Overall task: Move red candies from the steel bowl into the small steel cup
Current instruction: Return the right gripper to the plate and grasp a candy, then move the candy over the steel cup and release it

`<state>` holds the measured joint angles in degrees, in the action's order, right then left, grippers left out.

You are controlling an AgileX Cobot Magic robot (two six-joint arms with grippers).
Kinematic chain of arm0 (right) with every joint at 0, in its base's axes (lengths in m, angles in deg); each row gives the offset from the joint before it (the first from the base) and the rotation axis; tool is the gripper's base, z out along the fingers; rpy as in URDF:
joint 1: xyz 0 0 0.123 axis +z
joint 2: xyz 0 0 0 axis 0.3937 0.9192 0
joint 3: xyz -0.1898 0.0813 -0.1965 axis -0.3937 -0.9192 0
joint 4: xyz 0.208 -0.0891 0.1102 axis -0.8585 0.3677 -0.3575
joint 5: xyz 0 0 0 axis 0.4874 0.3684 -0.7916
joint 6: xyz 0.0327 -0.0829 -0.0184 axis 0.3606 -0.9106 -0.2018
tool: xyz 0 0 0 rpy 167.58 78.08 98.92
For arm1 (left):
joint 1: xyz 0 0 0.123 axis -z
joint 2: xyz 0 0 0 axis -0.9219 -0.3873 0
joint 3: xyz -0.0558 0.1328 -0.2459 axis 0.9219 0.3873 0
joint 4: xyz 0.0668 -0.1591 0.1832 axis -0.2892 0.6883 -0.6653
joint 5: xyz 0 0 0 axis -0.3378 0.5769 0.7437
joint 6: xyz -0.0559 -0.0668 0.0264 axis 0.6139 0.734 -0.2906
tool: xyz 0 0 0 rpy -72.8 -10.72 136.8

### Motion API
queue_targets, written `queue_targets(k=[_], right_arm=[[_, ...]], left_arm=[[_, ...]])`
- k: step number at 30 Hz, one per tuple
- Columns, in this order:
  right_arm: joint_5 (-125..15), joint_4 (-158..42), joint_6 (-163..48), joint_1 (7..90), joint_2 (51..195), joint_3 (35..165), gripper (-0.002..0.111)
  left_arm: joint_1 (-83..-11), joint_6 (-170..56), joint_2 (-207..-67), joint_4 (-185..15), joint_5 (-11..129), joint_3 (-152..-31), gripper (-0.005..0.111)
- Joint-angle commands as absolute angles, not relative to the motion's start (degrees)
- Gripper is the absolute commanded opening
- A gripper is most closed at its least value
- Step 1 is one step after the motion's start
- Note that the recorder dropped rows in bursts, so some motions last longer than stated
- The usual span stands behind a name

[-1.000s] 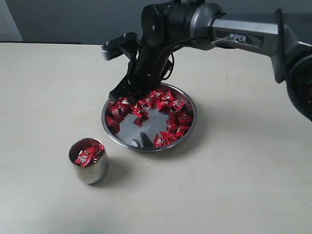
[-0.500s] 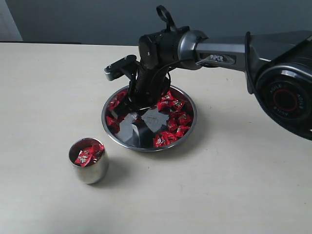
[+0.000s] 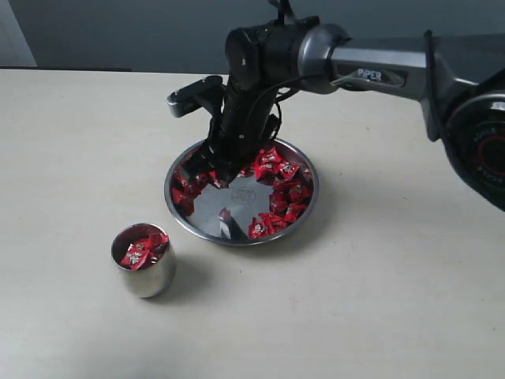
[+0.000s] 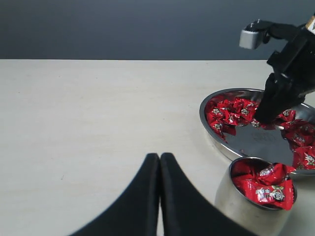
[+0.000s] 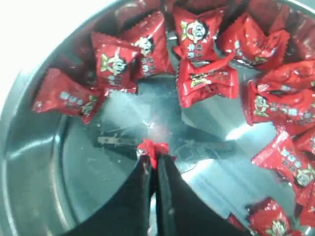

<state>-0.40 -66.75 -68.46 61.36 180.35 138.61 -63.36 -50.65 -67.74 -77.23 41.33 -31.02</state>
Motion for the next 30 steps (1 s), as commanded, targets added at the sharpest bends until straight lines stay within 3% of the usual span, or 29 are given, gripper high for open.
queue_targets(k=[1,15,30], right_arm=[[1.6,-68.2,-68.7,62.7,175.5,138.5,-0.001],[4.7,-80.2,-80.3,70.6,172.3,138.5,-0.001],[9.1,-83.3,-81.6,71.3,173.4,138.5,-0.001]], left_arm=[[-63.7,-50.6,-67.4,-77.3,42.0,-30.7,0.0],[-63.7,-50.6,-67.4,-77.3,42.0,-30.7,0.0],[-63.7,-50.6,-67.4,-77.3,42.0,-30.7,0.0]])
